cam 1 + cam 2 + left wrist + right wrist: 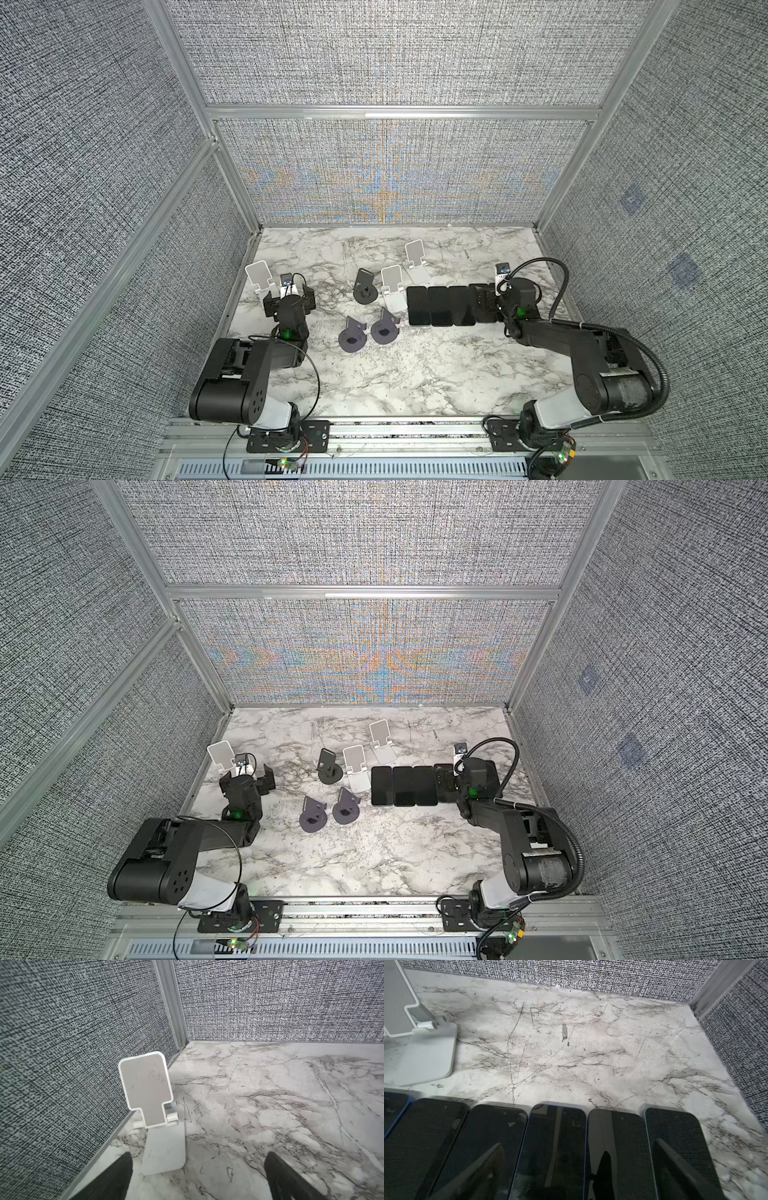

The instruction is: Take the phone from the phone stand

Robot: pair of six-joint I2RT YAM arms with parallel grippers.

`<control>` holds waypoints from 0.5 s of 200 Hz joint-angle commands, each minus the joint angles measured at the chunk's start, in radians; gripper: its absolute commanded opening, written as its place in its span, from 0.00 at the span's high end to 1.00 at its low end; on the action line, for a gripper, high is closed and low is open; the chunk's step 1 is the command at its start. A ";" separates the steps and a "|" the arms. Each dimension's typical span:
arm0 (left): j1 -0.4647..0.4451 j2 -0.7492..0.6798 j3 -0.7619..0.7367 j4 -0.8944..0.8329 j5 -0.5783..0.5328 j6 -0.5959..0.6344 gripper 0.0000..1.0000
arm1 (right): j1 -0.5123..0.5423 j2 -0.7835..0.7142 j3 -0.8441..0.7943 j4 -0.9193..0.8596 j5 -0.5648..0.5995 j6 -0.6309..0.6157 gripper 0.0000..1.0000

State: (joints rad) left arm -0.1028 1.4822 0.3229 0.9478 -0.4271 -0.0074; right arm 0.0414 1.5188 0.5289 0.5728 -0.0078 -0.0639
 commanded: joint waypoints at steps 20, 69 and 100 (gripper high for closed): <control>0.045 0.051 0.008 0.038 0.132 -0.040 0.01 | -0.041 -0.003 -0.016 0.061 -0.105 0.039 0.01; 0.047 0.049 0.009 0.040 0.133 -0.040 0.01 | -0.041 0.004 -0.101 0.201 -0.118 0.029 0.01; 0.046 0.050 0.008 0.043 0.133 -0.039 0.01 | -0.044 0.008 -0.116 0.230 -0.123 0.031 0.01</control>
State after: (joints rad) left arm -0.0574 1.5333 0.3305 0.9688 -0.3088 -0.0383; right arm -0.0010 1.5421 0.4026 0.7418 -0.1173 -0.0296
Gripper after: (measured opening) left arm 0.991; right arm 0.991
